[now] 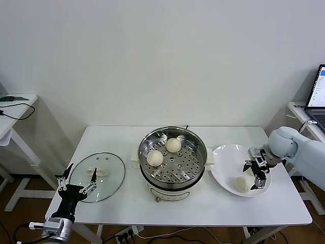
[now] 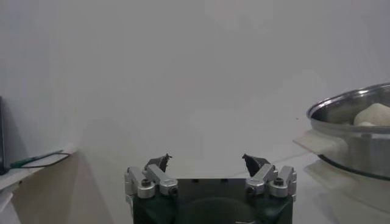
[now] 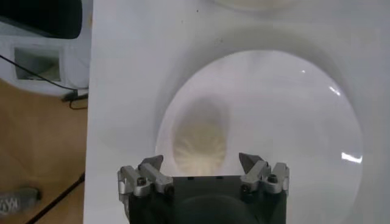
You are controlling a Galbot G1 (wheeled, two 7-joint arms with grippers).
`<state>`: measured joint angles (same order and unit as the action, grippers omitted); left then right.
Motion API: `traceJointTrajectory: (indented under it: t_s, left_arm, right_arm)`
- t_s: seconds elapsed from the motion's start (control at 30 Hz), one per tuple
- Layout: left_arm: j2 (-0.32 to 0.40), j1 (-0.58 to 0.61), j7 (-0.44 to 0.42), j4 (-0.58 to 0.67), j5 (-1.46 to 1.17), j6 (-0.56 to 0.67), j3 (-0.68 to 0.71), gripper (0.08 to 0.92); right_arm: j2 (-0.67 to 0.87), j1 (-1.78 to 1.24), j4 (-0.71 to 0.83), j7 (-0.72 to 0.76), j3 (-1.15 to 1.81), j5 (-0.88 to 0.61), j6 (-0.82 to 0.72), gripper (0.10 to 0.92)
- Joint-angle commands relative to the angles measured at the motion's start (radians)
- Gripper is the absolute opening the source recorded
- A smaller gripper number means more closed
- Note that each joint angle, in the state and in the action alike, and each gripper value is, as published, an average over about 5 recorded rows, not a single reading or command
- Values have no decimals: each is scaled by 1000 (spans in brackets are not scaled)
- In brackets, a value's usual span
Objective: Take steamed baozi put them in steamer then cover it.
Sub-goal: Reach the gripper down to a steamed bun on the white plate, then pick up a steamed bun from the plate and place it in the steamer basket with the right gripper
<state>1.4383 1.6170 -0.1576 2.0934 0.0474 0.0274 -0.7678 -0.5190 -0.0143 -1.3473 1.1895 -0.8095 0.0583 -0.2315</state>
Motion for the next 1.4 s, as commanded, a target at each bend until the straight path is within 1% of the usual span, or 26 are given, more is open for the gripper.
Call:
traceJointTrajectory:
  t_s: [0.03,0.57,0.67,0.8,0.9,1.13,1.27,1.4]
  left_arm:
    - [-1,-1,0,-5,2,0,0,823]
    - [-1,-4,3,-15,5,-1,1,823]
    - [-1,-4,3,-16,5,0,1,823]
    - [-1,-5,3,-19,5,0,3,823]
    - [-1,-6,3,-21,5,0,3,823]
    - [0,-10,3,-26,5,0,3,823]
    - [-1,-10,3,-23,5,-1,4,823]
    - [-2,-7,4,-15,5,-3,4,823]
  right_arm:
    - [-42,-83,58,-12,68,39,8,823]
    - [-75,-122,89,10,109,68,10,822]
    - [-78,-123,92,11,113,71,10,793]
    - [-83,-122,96,11,113,73,10,696]
    - [-85,-122,98,11,114,72,10,661]
    - [-77,-115,93,14,123,59,10,651]
    - [-53,-62,73,20,108,15,7,646]
    - [-12,75,43,34,42,-55,4,645]
